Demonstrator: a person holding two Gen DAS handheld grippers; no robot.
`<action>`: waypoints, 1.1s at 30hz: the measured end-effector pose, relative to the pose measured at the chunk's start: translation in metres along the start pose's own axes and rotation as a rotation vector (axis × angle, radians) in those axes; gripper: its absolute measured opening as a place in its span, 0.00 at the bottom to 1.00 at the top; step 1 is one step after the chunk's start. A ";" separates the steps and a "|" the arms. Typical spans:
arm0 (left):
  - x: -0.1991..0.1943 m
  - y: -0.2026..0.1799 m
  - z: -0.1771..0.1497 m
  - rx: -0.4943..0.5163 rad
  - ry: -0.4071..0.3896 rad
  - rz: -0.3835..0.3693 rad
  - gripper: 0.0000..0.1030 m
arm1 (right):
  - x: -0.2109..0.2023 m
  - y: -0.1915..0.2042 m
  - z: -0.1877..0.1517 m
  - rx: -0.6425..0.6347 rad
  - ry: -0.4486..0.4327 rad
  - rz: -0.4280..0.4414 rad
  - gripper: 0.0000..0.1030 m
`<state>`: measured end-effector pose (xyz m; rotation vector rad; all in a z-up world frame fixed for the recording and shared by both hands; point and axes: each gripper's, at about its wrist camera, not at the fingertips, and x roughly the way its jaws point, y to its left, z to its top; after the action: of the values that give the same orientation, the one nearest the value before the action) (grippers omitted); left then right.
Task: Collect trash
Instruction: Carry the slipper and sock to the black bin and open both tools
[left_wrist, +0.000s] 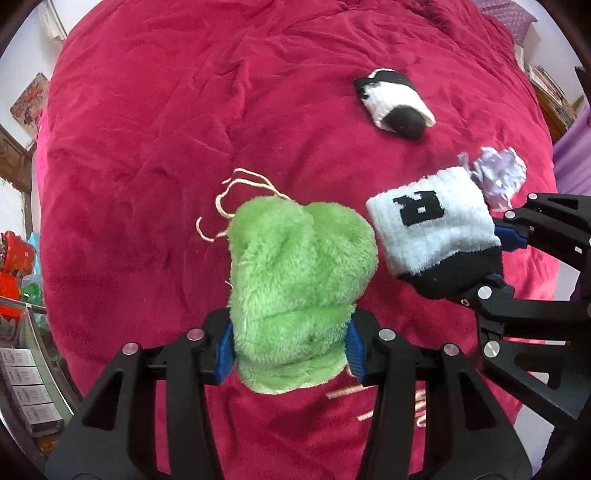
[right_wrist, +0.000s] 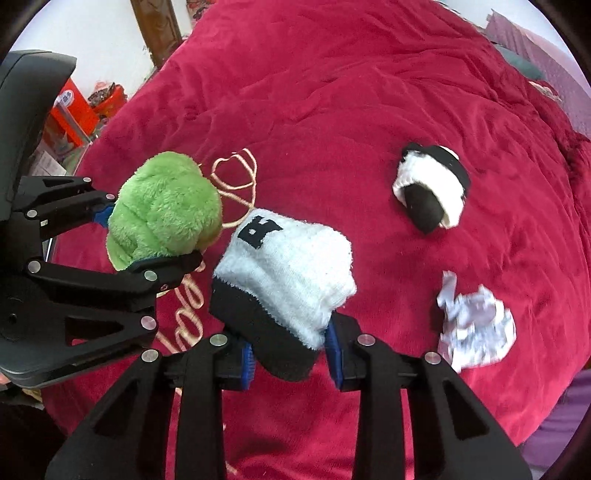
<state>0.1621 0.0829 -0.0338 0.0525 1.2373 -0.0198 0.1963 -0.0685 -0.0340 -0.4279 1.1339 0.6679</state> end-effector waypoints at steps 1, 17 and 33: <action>-0.003 0.001 -0.002 0.004 -0.001 0.001 0.46 | -0.005 0.001 -0.005 0.012 -0.005 0.003 0.27; -0.037 -0.061 -0.038 0.143 -0.031 -0.009 0.47 | -0.058 0.009 -0.078 0.178 -0.046 -0.018 0.28; -0.054 -0.133 -0.062 0.311 -0.031 -0.031 0.47 | -0.090 -0.015 -0.159 0.370 -0.058 -0.076 0.28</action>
<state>0.0802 -0.0472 -0.0070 0.3017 1.1957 -0.2392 0.0735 -0.2030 -0.0102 -0.1337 1.1506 0.3899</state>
